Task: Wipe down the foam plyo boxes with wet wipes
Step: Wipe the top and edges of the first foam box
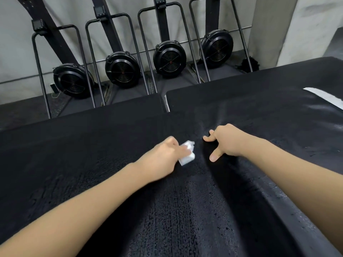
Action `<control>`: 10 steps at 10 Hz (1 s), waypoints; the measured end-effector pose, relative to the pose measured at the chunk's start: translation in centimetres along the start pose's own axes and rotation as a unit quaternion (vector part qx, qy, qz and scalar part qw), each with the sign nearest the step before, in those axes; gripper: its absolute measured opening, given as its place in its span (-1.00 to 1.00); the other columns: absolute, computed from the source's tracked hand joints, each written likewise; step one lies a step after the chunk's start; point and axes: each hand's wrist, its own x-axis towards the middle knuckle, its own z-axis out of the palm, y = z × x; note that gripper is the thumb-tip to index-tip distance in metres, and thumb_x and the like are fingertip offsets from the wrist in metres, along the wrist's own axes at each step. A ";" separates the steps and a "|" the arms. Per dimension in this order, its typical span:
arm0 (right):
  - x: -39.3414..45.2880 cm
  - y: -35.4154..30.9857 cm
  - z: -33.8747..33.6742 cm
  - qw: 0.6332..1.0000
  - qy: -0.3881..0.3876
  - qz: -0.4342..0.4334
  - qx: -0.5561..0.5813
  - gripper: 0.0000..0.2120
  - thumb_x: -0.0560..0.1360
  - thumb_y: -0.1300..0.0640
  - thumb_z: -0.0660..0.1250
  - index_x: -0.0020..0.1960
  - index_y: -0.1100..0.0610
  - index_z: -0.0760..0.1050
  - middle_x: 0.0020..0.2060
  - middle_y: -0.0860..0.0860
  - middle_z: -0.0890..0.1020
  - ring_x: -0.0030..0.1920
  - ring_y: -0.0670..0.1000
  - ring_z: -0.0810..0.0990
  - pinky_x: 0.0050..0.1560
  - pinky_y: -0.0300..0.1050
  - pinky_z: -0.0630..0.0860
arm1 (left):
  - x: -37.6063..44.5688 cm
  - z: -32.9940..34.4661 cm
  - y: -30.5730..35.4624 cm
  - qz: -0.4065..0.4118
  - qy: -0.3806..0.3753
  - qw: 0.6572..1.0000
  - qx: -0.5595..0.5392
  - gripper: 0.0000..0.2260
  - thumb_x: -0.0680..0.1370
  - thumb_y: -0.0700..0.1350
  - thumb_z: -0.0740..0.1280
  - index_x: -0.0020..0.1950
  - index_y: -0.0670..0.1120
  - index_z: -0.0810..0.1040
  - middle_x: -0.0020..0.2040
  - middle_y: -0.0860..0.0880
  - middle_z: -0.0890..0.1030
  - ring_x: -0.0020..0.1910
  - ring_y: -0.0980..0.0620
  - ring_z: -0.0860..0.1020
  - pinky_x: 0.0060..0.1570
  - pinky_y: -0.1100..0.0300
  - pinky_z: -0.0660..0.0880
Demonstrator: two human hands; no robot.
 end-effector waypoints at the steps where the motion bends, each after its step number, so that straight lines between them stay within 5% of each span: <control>1: 0.0 0.1 0.0 1.000 0.005 -0.004 -0.003 -0.15 0.36 -0.22 0.51 0.56 -0.08 0.25 0.53 -0.05 0.30 0.41 0.09 0.41 0.30 -0.08 0.44 | 1.1 0.9 -0.6 -0.054 0.034 0.998 0.011 -0.77 0.60 -0.15 0.25 0.18 0.12 0.54 -0.02 0.04 0.39 -0.11 0.02 0.42 -0.14 0.07 0.47; 2: 0.0 0.2 0.2 1.000 0.014 -0.006 0.012 -0.15 0.35 -0.20 0.54 0.55 -0.07 0.28 0.51 -0.03 0.34 0.41 0.09 0.41 0.29 -0.09 0.44 | 0.1 1.6 2.6 0.014 0.008 1.000 0.017 -0.64 0.58 -0.24 0.19 0.34 -0.01 0.52 0.08 -0.07 0.47 -0.02 0.03 0.38 -0.10 0.13 0.40; 3: 0.0 0.2 0.2 1.000 0.015 -0.006 0.001 -0.16 0.36 -0.22 0.52 0.55 -0.09 0.27 0.52 -0.03 0.32 0.41 0.10 0.40 0.28 -0.08 0.44 | -2.8 2.2 4.7 0.113 0.002 0.994 -0.009 -0.48 0.48 -0.42 0.23 0.36 0.01 0.47 0.00 0.18 0.26 0.00 0.12 0.33 -0.24 0.17 0.52; 4: 0.0 0.2 0.4 1.000 0.017 -0.001 0.001 -0.17 0.37 -0.21 0.51 0.55 -0.09 0.27 0.54 -0.04 0.29 0.43 0.10 0.38 0.29 -0.08 0.42 | -2.7 2.1 2.8 0.081 -0.006 0.997 0.008 -0.46 0.51 -0.40 0.22 0.39 0.07 0.48 0.04 0.05 0.42 0.03 0.13 0.33 -0.18 0.17 0.49; 5: 0.2 0.4 0.6 1.000 0.017 0.007 0.021 -0.16 0.37 -0.19 0.53 0.55 -0.10 0.26 0.55 -0.06 0.25 0.46 0.10 0.34 0.33 -0.05 0.41 | -0.4 1.9 0.6 -0.006 0.022 0.999 0.023 -0.63 0.60 -0.26 0.27 0.37 0.01 0.54 0.10 0.05 0.38 0.00 0.03 0.38 -0.06 0.14 0.31; 6: 0.4 0.5 0.9 0.999 0.014 0.013 0.037 -0.15 0.36 -0.19 0.53 0.55 -0.13 0.23 0.57 -0.09 0.21 0.47 0.12 0.32 0.38 0.08 0.39 | 1.2 2.1 -0.2 -0.076 0.046 0.995 0.040 -0.93 0.57 0.03 0.38 -0.09 0.07 0.55 -0.04 0.12 0.37 -0.11 0.06 0.35 -0.08 0.11 0.28; 7: 0.1 0.8 1.3 0.998 0.014 0.011 0.057 -0.17 0.41 -0.19 0.49 0.57 -0.13 0.18 0.59 -0.07 0.15 0.53 0.15 0.23 0.45 0.15 0.29 | 1.5 2.3 2.4 -0.040 0.014 0.998 0.048 -0.62 0.62 -0.26 0.22 0.35 0.07 0.55 0.12 0.09 0.31 0.03 0.06 0.27 0.01 0.17 0.25; 8: -1.2 0.7 1.8 0.999 0.029 -0.001 0.030 -0.29 0.53 -0.22 0.34 0.59 -0.12 0.14 0.60 -0.04 0.10 0.56 0.15 0.15 0.49 0.08 0.20 | -0.3 1.8 5.0 -0.049 -0.017 0.999 -0.004 -0.56 0.62 -0.32 0.21 0.45 -0.01 0.49 0.25 -0.11 0.47 0.02 0.04 0.31 0.02 0.17 0.33; 9: -3.6 0.0 2.9 0.998 0.045 -0.017 0.027 -0.47 0.66 -0.15 0.15 0.59 -0.10 0.14 0.61 0.00 0.08 0.58 0.11 0.09 0.48 -0.06 0.11 | -3.4 1.5 6.7 -0.027 -0.013 0.998 -0.054 -0.66 0.62 -0.27 0.25 0.31 0.07 0.55 0.06 -0.04 0.40 -0.13 -0.01 0.44 -0.12 0.10 0.53; 10: -6.7 -0.6 3.8 0.997 0.042 -0.036 0.054 -0.53 0.67 -0.13 0.14 0.56 -0.11 0.23 0.59 -0.01 0.15 0.57 0.07 0.12 0.44 -0.14 0.13 | -6.0 1.6 8.4 -0.023 -0.029 0.997 -0.069 -0.64 0.63 -0.25 0.23 0.30 0.13 0.55 0.02 0.03 0.34 -0.14 0.02 0.43 -0.08 0.11 0.51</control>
